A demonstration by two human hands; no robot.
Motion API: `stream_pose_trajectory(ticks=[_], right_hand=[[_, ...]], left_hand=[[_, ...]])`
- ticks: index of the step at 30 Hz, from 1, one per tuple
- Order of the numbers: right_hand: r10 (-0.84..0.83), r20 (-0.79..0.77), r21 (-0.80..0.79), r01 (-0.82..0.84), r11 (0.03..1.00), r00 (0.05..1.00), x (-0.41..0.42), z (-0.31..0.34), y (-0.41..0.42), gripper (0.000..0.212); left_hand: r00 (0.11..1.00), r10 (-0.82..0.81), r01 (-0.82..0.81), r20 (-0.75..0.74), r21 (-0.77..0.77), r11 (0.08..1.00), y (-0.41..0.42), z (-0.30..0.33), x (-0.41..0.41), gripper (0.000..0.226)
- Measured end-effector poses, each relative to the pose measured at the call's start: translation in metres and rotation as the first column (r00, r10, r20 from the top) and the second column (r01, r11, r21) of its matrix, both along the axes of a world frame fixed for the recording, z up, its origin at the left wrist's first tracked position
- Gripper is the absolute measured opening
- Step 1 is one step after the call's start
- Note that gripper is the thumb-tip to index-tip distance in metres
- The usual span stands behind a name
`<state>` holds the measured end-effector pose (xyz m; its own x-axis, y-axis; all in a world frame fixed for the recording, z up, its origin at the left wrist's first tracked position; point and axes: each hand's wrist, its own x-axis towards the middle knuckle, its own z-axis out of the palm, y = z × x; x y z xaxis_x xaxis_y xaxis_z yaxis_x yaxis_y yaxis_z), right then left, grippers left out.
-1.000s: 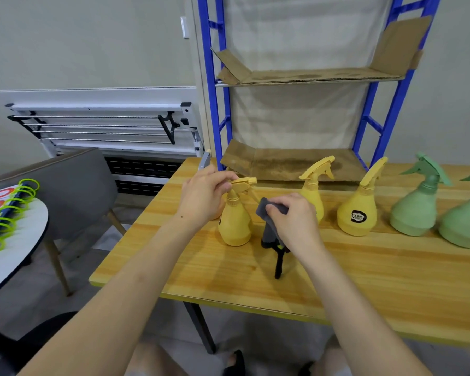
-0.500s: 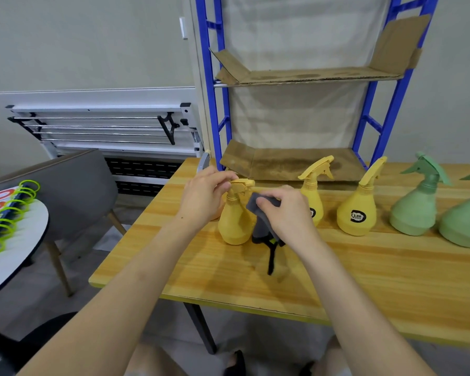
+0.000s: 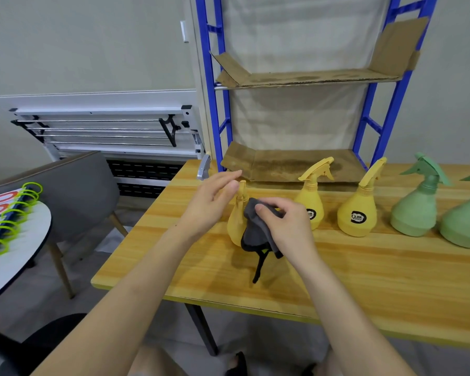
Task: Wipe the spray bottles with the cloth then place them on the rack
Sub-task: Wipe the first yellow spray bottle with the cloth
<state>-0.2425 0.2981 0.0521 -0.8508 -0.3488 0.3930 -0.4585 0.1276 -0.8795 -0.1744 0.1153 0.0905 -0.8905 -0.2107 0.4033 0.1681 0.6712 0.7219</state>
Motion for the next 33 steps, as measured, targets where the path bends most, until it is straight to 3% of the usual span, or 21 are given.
stream_pose_trajectory(ticks=[5,20,26,29,33], right_hand=[[-0.013,-0.048,0.041,0.015,0.999,0.999,0.003,0.005,0.0,0.018],[-0.116,-0.192,0.016,0.121,0.993,0.974,0.007,-0.008,-0.014,0.024],[-0.181,-0.529,-0.071,0.169,0.983,0.829,0.007,-0.008,-0.03,0.022],[-0.131,-0.684,-0.006,0.174,0.985,0.718,0.004,-0.005,-0.04,0.019],[-0.142,-0.683,0.002,0.197,0.98,0.716,0.002,-0.011,-0.047,0.019]], left_hand=[[0.996,0.033,-0.034,-0.081,-0.016,0.999,0.0,0.007,0.001,0.027],[0.993,0.107,-0.11,-0.04,-0.074,0.991,-0.015,0.01,0.007,0.021],[0.991,0.128,-0.128,-0.024,0.024,0.992,-0.016,0.013,0.005,0.023],[0.99,0.136,-0.136,-0.025,0.001,0.991,-0.015,0.015,0.003,0.024],[0.993,0.116,-0.117,-0.013,-0.052,0.992,-0.017,0.018,0.003,0.023]])
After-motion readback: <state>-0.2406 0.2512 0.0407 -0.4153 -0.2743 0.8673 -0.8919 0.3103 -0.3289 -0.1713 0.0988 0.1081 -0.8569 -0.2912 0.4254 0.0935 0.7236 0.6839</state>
